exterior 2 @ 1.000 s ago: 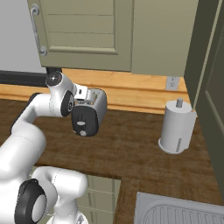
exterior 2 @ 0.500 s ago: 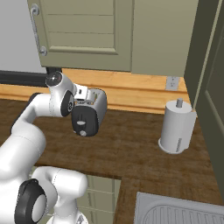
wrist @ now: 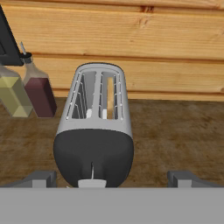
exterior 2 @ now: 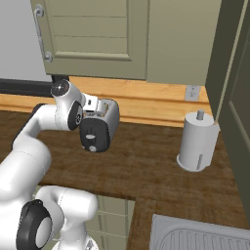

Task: Start the toaster. Once the lever pops up, take the bread to the plate on the dining counter.

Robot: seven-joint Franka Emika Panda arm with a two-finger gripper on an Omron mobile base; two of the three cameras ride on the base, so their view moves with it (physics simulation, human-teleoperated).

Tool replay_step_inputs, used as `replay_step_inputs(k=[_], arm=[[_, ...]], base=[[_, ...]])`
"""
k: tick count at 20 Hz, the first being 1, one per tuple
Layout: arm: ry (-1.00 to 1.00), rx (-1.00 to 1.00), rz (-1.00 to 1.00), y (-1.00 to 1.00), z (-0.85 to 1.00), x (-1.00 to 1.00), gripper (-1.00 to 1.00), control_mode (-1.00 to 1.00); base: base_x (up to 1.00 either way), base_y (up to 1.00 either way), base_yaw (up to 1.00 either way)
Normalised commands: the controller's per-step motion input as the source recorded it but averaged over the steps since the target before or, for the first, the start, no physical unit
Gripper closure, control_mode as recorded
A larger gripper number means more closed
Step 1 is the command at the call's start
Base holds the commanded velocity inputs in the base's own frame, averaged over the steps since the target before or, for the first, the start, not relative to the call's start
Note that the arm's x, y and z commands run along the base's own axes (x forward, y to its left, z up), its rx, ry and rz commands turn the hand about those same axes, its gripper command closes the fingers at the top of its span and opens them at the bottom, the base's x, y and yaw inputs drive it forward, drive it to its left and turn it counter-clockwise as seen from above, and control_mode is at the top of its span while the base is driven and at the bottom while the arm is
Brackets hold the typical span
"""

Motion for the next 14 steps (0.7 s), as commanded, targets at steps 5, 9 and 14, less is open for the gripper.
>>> replay_step_inputs(k=[5,9,14], arm=[[0.00,0.00,0.00,0.00,0.00,0.00,-1.00,-1.00],[0.00,0.00,0.00,0.00,0.00,0.00,-1.00,-1.00],[0.00,0.00,0.00,0.00,0.00,0.00,-1.00,-1.00]], base=[[0.00,0.00,0.00],[0.00,0.00,0.00],[0.00,0.00,0.00]])
